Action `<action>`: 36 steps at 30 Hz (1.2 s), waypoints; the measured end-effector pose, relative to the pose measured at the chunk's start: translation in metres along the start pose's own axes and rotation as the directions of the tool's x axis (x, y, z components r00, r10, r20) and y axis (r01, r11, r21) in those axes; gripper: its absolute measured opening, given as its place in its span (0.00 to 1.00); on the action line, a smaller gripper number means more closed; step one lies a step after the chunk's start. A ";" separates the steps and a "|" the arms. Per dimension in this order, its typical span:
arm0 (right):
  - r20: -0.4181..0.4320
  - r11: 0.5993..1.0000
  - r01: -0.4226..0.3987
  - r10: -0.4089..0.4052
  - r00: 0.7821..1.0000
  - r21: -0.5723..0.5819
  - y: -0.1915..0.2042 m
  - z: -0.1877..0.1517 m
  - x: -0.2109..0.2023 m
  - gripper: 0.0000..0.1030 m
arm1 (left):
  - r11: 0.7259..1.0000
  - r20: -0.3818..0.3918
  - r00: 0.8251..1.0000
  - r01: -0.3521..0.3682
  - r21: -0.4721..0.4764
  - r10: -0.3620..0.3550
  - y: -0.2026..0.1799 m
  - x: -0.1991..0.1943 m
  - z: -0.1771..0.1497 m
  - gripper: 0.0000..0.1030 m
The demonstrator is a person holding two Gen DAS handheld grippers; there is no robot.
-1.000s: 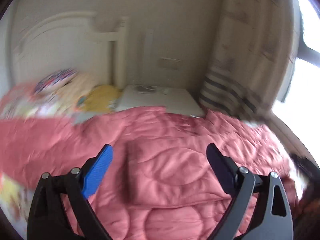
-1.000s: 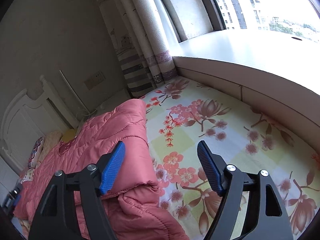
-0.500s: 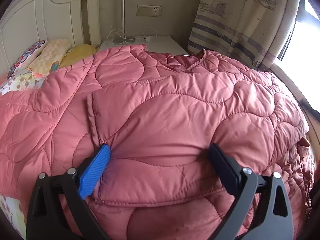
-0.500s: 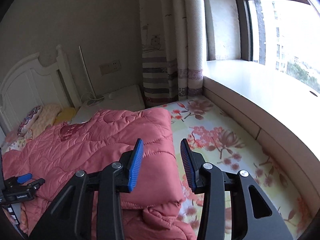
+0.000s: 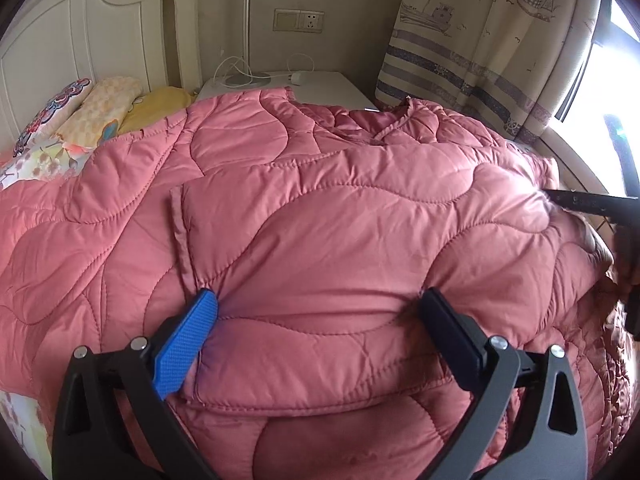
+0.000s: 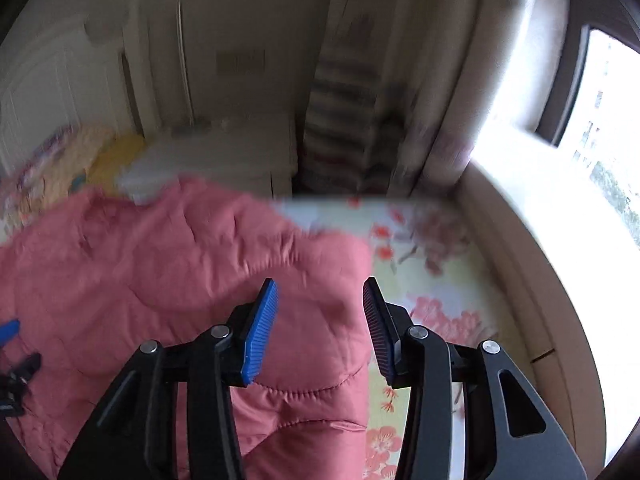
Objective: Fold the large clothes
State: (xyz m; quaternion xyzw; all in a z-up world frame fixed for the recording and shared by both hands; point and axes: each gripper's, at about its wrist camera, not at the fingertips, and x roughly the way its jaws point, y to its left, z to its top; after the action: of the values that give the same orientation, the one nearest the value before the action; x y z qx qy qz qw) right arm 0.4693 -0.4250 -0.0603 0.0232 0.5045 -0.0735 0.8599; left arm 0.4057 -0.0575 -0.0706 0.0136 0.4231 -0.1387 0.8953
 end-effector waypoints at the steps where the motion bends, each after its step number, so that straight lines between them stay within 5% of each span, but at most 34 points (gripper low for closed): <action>1: 0.034 1.000 0.004 -0.005 0.999 0.019 -0.003 0.001 0.000 0.40 | 1.000 0.000 1.000 -0.002 0.000 0.002 0.000 0.000 0.000 0.98; 5: 0.150 0.990 -0.055 0.036 0.988 0.130 -0.016 0.013 -0.028 0.40 | 1.000 -0.003 1.000 -0.019 0.006 0.019 -0.001 0.001 0.000 0.98; 7: 0.219 0.988 -0.025 -0.009 0.976 0.151 -0.020 0.023 -0.032 0.41 | 1.000 -0.003 1.000 -0.015 0.003 0.015 -0.001 0.001 0.000 0.98; 11: -0.004 0.998 0.016 -0.015 1.000 0.067 -0.017 0.031 0.028 0.49 | 1.000 -0.001 1.000 -0.003 -0.006 0.003 -0.001 0.000 0.001 0.98; 12: 0.004 0.996 0.014 -0.014 1.000 0.093 -0.021 0.032 0.028 0.57 | 1.000 -0.001 1.000 -0.001 -0.008 0.001 0.000 0.000 0.001 0.98; 15: 0.075 0.974 -0.030 0.013 0.997 0.225 -0.032 0.020 -0.005 0.57 | 1.000 0.000 1.000 0.003 -0.011 -0.003 0.002 0.000 0.001 0.98; 18: 0.239 0.987 -0.097 0.064 0.969 0.126 0.002 -0.018 -0.060 0.61 | 1.000 0.000 1.000 0.002 -0.011 -0.002 0.002 0.000 0.001 0.98; 21: 0.261 0.989 -0.147 0.145 0.954 -0.012 0.051 -0.071 -0.091 0.72 | 1.000 0.001 1.000 0.003 -0.012 -0.003 0.002 -0.001 0.001 0.98; 25: 0.229 0.992 0.001 0.029 0.973 -0.129 0.095 -0.102 -0.068 0.78 | 0.999 0.036 0.999 0.016 -0.037 -0.015 0.008 -0.009 0.000 0.98; 28: 0.206 0.991 0.028 -0.001 0.979 -0.128 0.099 -0.101 -0.054 0.82 | 0.988 0.144 0.989 0.005 -0.157 0.018 0.042 -0.048 -0.009 0.96; 30: 0.222 0.991 0.042 -0.013 0.975 -0.127 0.097 -0.104 -0.058 0.83 | 0.943 0.273 0.961 0.055 -0.327 0.039 0.093 -0.097 -0.024 0.97; 32: 0.227 0.990 0.042 -0.010 0.974 -0.136 0.099 -0.109 -0.059 0.83 | 0.858 0.397 0.913 0.127 -0.497 0.095 0.151 -0.141 -0.048 0.97; 33: 0.238 0.990 0.044 -0.010 0.971 -0.137 0.099 -0.111 -0.061 0.83 | 0.786 0.431 0.888 0.151 -0.600 0.159 0.188 -0.163 -0.066 0.97; 36: 0.237 0.988 0.052 -0.017 0.971 -0.144 0.103 -0.111 -0.061 0.83 | 0.579 0.368 0.856 0.101 -0.809 0.364 0.282 -0.200 -0.109 0.96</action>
State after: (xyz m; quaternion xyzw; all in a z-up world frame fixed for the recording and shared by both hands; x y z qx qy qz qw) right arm 0.3597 -0.3047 -0.0652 -0.0589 0.4036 -0.0527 0.9115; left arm 0.2760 0.2762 -0.0143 -0.3961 0.1911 0.1391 0.8873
